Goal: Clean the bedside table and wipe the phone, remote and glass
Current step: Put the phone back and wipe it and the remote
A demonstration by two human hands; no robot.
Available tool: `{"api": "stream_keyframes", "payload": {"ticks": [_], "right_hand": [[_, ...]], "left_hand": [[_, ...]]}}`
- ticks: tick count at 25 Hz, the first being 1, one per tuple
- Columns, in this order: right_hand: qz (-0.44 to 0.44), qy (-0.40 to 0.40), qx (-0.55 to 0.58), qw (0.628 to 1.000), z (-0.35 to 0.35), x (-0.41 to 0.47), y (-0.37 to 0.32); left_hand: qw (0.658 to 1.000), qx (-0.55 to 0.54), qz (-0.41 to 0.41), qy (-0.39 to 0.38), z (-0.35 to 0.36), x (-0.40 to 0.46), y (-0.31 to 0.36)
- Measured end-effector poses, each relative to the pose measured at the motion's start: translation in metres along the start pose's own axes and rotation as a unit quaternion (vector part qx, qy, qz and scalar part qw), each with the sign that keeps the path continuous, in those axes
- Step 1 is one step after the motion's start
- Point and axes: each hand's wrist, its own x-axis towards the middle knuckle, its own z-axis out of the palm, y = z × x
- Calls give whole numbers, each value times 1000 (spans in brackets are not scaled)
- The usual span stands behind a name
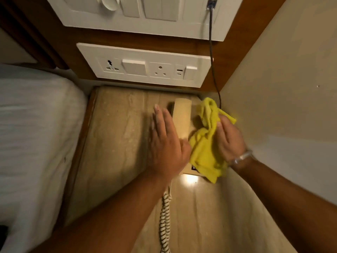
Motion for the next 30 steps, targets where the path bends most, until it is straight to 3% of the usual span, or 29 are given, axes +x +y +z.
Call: {"api": "stream_keyframes", "payload": {"ticks": [1, 3, 5, 7, 9, 12, 14, 19, 22, 26, 28, 30], "right_hand": [[-26, -17, 8, 999, -4, -13, -10], [-126, -139, -39, 981, 4, -6, -28], [-210, -218, -175, 937, 38, 39, -35], [-118, -194, -241, 944, 63, 93, -47], [-11, -155, -236, 959, 67, 107, -45], [-102, -140, -178, 969, 50, 20, -41], [-144, -175, -153, 962, 38, -5, -33], [42, -152, -104, 982, 51, 104, -36], [-101, -132, -112, 980, 19, 51, -13], [-317, -258, -139, 902, -18, -22, 10], [-289, -264, -150, 908, -16, -8, 10], [-256, -232, -130, 929, -8, 12, 3]], "left_hand": [[1000, 15, -16, -15, 3, -19, -5], [996, 29, -41, -70, 15, -43, -14], [989, 18, -62, -135, 26, -44, -21], [986, 29, -85, -137, 26, -38, -19], [989, 50, -70, -121, 26, -38, -15], [985, 80, 8, -156, 37, -50, -11], [978, 95, 1, -187, 41, -51, -14], [976, 52, -101, -184, 15, -43, 3], [956, 22, -91, -279, -29, -20, -22], [960, -107, -151, -208, -73, 70, -48], [946, -188, -150, -219, -68, 108, -26], [914, -213, -180, -294, -57, 129, -3]]}}
